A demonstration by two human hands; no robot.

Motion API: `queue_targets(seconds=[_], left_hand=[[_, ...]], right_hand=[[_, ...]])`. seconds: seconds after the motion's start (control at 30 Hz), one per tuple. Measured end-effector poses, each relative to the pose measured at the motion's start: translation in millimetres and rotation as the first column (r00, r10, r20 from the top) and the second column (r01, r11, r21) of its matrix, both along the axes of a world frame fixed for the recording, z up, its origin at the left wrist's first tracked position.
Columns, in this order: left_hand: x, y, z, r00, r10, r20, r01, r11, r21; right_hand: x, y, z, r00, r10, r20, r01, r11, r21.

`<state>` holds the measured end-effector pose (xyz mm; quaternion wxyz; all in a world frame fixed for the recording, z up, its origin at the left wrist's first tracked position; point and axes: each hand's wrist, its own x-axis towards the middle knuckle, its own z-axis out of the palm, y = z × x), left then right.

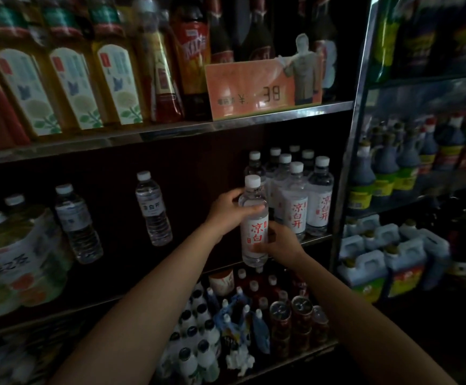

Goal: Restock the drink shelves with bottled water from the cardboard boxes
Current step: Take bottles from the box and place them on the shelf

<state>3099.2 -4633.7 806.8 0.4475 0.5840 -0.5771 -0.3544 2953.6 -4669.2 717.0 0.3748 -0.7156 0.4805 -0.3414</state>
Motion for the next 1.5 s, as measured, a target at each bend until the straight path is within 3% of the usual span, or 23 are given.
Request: queue_targets(seconds=[0.47, 0.63, 0.8, 1.0, 1.2, 1.37, 1.5], left_hand=[[-5, -81, -10, 0.998, 0.000, 0.058, 0.001, 1.000, -0.010], [-4, -101, -17, 1.000, 0.017, -0.007, -0.017, 0.999, -0.035], [-9, -123, -23, 0.998, 0.050, -0.036, -0.052, 0.997, -0.064], [-15, -143, -26, 0.994, 0.103, -0.048, -0.108, 0.988, -0.111], [-13, -122, -20, 0.989, 0.007, -0.145, -0.017, 0.997, -0.069], [12, -75, -19, 0.993, 0.034, -0.111, -0.029, 0.999, 0.039], [67, -36, -34, 0.978, 0.189, -0.092, -0.179, 0.978, 0.105]], right_hand=[[16, -40, -20, 0.966, -0.253, 0.041, 0.257, 0.958, -0.128], [25, -49, -12, 0.925, -0.335, -0.177, 0.293, 0.929, -0.224], [40, -62, -8, 0.849, -0.370, -0.377, 0.307, 0.927, -0.217], [45, -77, -3, 0.815, -0.393, -0.425, 0.364, 0.919, -0.152], [46, -77, -10, 0.709, -0.422, -0.565, 0.324, 0.906, -0.271], [49, -68, -1, 0.787, -0.467, -0.403, 0.419, 0.884, -0.207], [62, -41, 19, 0.909, -0.335, -0.249, 0.276, 0.930, -0.244]])
